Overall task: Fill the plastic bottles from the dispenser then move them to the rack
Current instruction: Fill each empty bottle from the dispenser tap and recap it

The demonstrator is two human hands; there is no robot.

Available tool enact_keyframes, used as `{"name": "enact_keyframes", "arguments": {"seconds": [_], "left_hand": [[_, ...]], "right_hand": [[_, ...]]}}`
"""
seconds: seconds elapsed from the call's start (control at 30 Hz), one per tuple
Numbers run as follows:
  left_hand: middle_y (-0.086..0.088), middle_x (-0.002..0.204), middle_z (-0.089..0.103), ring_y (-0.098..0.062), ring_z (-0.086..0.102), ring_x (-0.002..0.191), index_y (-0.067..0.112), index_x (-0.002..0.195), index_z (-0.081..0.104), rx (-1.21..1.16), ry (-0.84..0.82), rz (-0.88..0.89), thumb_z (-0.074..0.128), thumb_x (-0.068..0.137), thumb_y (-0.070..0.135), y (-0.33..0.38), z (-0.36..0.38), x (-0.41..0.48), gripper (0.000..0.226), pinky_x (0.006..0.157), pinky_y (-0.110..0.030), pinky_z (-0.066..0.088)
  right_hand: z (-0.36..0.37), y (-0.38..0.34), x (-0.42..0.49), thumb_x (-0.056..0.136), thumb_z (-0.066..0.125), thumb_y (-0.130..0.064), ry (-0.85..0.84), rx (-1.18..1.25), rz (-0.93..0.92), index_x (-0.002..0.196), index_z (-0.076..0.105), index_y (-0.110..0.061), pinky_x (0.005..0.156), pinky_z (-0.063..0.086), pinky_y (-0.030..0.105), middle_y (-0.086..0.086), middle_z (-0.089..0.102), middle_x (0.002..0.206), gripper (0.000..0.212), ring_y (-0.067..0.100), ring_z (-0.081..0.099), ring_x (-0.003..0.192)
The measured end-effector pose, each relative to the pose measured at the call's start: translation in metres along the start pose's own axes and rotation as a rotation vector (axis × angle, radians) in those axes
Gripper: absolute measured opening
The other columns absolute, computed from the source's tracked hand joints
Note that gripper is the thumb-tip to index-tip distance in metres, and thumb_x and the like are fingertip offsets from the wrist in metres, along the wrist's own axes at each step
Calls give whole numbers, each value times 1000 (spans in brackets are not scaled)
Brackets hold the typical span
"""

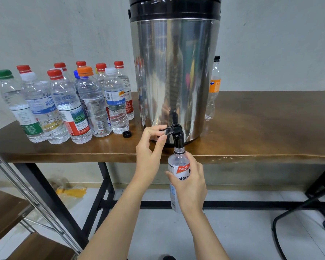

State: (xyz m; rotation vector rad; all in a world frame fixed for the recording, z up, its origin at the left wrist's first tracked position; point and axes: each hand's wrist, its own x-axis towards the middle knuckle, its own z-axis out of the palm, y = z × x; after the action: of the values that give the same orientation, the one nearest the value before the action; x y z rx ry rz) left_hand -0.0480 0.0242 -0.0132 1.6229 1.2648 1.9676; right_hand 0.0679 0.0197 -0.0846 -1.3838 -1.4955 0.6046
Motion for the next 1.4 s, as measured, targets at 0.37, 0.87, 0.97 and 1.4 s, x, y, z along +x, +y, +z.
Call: {"name": "enact_keyframes", "arguments": {"seconds": [0.37,0.87,0.97,1.4], "left_hand": [[5,117,65,-12,60,115,23,95,58,-26,-2,12,56,95,15,-1,0,0,9,94,-22,46],[6,118,65,-11,59,115,24,95,59,-30,-6,8,56,96,14,-1,0,0,10,94,-22,46],[7,118,65,-12,59,115,24,95,58,-33,-2,12,56,96,14,-1,0,1,11,94,-22,45],[7,118,65,-10,60,114,22,95,58,-22,1,5,56,95,13,-1,0,0,9,94,-22,46]], "right_hand": [[0,0,0,73,84,-41,2,4,-5,141,42,-37,73,51,28,-10,50,121,79,5,50,95],[-1,0,0,74,83,-40,-5,19,-11,141,41,-37,71,46,25,-10,50,123,79,6,52,99],[-1,0,-1,74,84,-40,1,17,-13,141,42,-38,71,46,26,-11,50,122,79,4,50,98],[-1,0,0,73,84,-40,5,15,0,140,43,-40,72,47,27,-12,50,119,79,3,49,93]]}}
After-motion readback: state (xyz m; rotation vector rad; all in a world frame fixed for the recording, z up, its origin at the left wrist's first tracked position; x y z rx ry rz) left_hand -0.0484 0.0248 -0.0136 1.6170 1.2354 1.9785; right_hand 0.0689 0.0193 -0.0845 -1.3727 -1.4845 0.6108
